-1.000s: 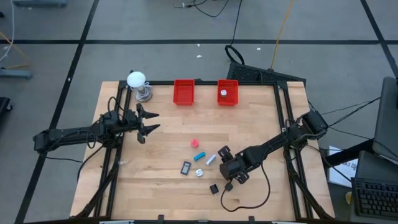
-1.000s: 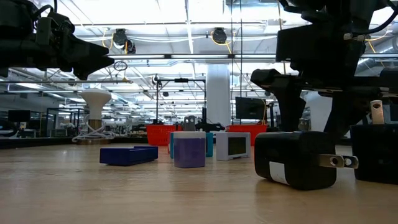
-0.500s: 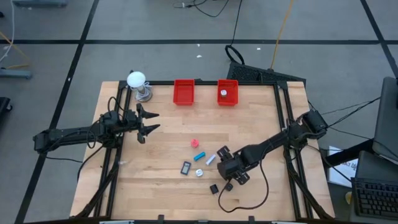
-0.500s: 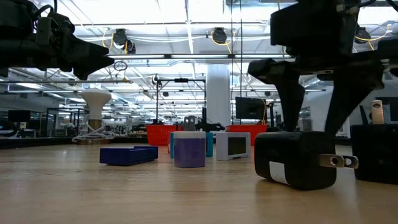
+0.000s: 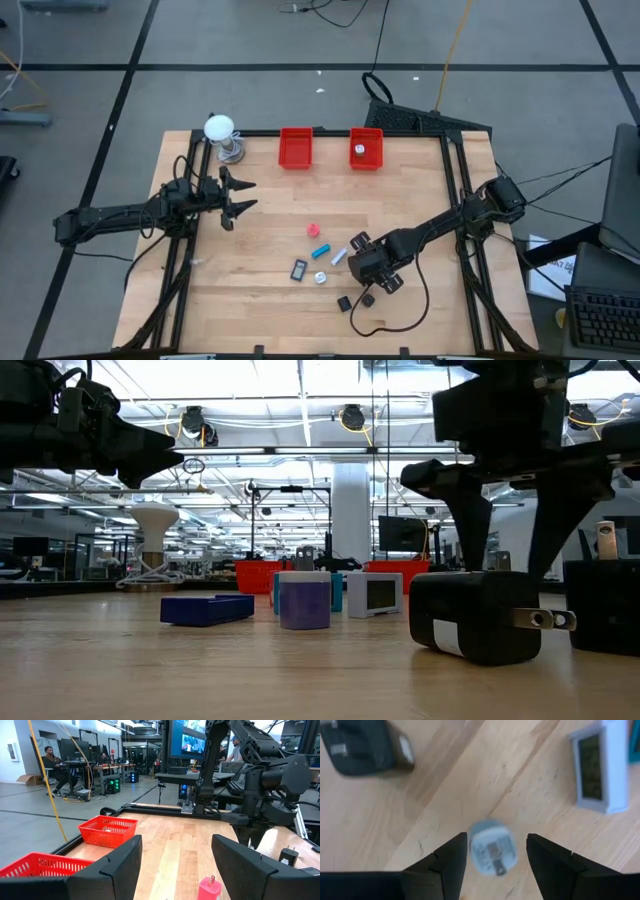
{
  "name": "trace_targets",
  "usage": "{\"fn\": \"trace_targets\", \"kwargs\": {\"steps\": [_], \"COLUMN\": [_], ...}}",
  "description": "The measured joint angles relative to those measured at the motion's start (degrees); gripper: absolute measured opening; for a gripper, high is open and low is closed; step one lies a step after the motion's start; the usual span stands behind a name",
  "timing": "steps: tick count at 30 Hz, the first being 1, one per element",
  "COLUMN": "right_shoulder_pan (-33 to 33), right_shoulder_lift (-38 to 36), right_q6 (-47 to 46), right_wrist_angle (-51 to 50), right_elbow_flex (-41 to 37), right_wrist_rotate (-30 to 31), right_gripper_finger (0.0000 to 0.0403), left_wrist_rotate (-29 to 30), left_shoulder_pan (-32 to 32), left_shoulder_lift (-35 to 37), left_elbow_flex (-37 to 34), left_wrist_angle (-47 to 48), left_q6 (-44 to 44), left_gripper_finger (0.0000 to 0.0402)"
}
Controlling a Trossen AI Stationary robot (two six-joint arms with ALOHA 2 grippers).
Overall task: Pick & Place Office items
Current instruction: Put the blue charger adapter into the right red basket
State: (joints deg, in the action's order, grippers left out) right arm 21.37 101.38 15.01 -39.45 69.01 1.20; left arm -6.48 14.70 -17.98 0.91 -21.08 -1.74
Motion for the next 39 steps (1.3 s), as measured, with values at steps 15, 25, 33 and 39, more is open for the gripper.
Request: {"fn": "trace_targets", "kwargs": {"steps": [15, 25, 33, 39], "right_shoulder_pan": [0.11, 0.13, 0.11, 0.13], "right_shoulder_lift": [0.0, 0.0, 0.0, 0.0], "right_q6": [1.07, 1.09, 0.68, -4.41], "right_wrist_angle": [-0.97, 4.22, 4.93, 4.35], "right_elbow_flex": [0.0, 0.0, 0.0, 0.0], "right_wrist_rotate": [0.1, 7.78, 12.2, 11.54], "right_gripper_finger": [0.0181, 0.018, 0.018, 0.0181], "left_wrist_rotate": [0.0, 0.0, 0.01, 0.0], "left_shoulder_pan": [0.0, 0.0, -0.01, -0.01], "left_shoulder_lift": [-0.01, 0.0, 0.0, -0.01], "left_elbow_flex": [-0.01, 0.0, 0.0, 0.0], "left_wrist_angle": [0.0, 0.0, 0.0, 0.0], "left_q6": [0.0, 0.0, 0.0, 0.0], "left_gripper_finger": [0.0244, 0.0244, 0.0244, 0.0244]}}
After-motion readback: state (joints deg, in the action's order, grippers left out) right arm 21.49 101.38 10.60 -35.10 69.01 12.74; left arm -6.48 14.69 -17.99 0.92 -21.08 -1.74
